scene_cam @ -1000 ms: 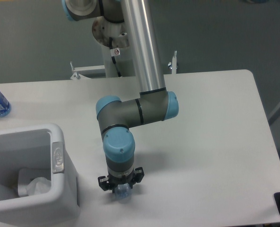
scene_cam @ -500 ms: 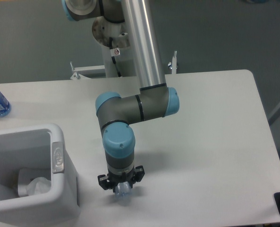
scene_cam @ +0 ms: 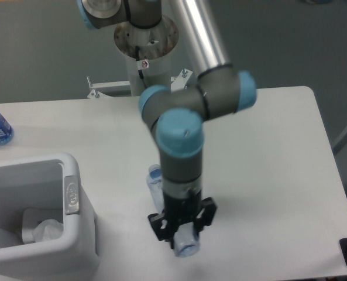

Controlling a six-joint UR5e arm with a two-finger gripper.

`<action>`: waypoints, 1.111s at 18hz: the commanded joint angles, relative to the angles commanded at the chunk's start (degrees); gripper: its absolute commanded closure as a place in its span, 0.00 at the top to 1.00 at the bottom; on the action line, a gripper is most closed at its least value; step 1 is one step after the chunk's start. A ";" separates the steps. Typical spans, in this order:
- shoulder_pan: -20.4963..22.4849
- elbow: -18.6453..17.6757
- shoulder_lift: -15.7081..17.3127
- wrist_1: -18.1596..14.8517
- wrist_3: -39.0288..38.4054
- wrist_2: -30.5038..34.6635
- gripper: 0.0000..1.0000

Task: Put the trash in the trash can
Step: 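Lower the gripper around the bottle's cap end and close on it, then lift the bottle and carry it over the trash bin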

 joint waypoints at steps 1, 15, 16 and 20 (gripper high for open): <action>-0.09 1.41 0.17 1.41 -0.97 -1.05 0.60; -9.83 4.76 6.15 10.21 -0.45 -8.71 0.60; -11.24 4.85 6.07 10.21 -0.02 -8.71 0.60; -16.60 4.41 4.14 10.39 2.97 -8.71 0.60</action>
